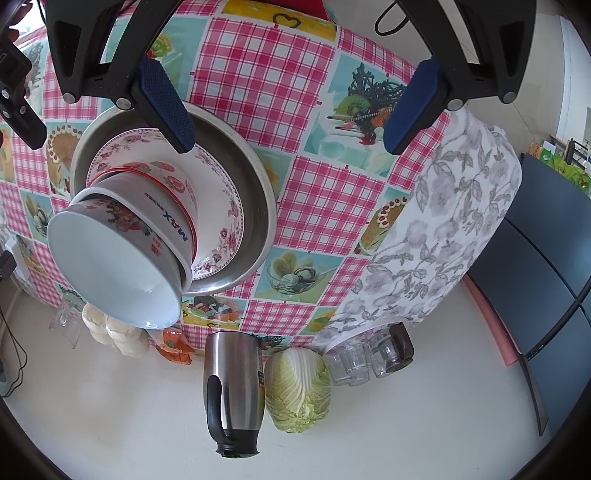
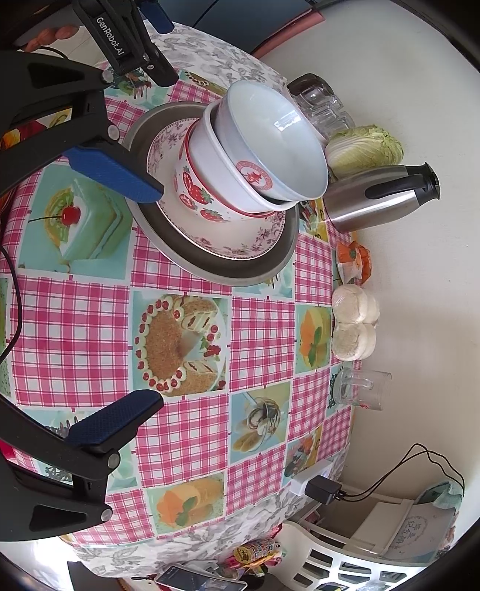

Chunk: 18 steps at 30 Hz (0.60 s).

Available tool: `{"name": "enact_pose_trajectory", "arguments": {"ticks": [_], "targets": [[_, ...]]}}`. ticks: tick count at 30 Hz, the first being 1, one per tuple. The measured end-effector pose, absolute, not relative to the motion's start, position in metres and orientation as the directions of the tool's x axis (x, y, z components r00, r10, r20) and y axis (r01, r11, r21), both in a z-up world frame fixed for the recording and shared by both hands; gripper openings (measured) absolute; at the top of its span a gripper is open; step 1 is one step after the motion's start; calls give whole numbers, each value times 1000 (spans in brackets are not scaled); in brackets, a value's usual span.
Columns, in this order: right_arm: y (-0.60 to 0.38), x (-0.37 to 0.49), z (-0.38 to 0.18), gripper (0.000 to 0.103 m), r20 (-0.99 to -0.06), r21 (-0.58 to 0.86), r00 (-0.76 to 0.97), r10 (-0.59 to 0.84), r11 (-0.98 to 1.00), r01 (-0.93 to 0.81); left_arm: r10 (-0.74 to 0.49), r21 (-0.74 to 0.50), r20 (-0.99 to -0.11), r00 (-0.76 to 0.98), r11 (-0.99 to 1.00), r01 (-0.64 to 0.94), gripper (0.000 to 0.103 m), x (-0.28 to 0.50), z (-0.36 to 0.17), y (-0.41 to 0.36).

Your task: Organize plates and bowls

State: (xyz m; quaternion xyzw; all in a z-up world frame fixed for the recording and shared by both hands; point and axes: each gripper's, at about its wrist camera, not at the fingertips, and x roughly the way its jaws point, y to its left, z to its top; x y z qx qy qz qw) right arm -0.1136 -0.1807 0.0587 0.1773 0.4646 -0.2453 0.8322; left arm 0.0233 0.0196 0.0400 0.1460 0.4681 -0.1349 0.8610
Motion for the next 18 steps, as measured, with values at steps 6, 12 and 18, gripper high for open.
{"name": "enact_pose_trajectory", "arguments": {"ticks": [6,12,18], "targets": [[-180,-113,59,101,-860,67,447,-244,817,573,-96,125,-846,525,920,370,103,23,40,19],[-180,-113,58,101,-861,65,447,-243,818,571,-99,124,-846,525,919,373,103,23,39,20],[-180,-112,59,101,-862,65,446,-243,818,571,-99,124,-845,525,919,374,103,23,40,20]]}}
